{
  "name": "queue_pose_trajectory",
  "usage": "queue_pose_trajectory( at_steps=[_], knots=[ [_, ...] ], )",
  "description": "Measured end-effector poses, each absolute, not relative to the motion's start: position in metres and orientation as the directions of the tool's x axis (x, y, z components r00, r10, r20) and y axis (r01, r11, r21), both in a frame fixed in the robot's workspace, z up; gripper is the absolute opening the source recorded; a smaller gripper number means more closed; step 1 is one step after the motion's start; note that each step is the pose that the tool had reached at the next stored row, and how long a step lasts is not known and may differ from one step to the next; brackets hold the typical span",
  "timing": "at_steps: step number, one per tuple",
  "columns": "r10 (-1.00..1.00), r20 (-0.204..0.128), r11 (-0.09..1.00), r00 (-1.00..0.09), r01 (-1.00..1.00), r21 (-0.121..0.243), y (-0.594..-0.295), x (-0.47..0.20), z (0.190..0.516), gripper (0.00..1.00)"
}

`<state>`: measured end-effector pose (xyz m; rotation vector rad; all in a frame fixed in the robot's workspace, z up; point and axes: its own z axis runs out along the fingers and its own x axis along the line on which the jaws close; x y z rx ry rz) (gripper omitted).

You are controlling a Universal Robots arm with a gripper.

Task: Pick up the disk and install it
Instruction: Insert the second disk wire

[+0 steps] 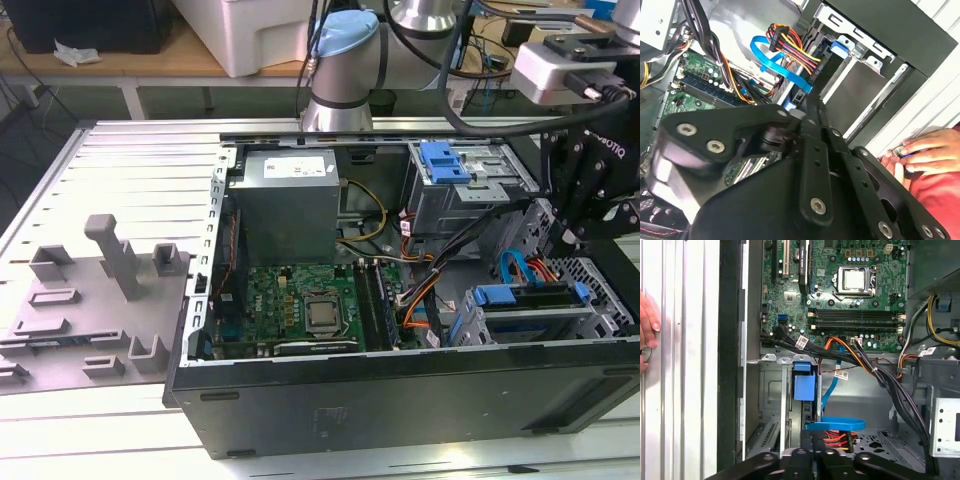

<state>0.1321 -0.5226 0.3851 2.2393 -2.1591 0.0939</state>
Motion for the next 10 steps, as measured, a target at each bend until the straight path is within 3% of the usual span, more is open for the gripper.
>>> queue_pose_trajectory(
  at_steps=[1,10],
  knots=[
    [-0.997,0.064,-0.037,0.036,-0.999,-0.021,-0.5226,0.1319,0.3858,0.11],
    [-0.997,0.065,-0.037,0.035,-0.999,-0.029,-0.5226,0.1296,0.3899,0.11]
  ],
)
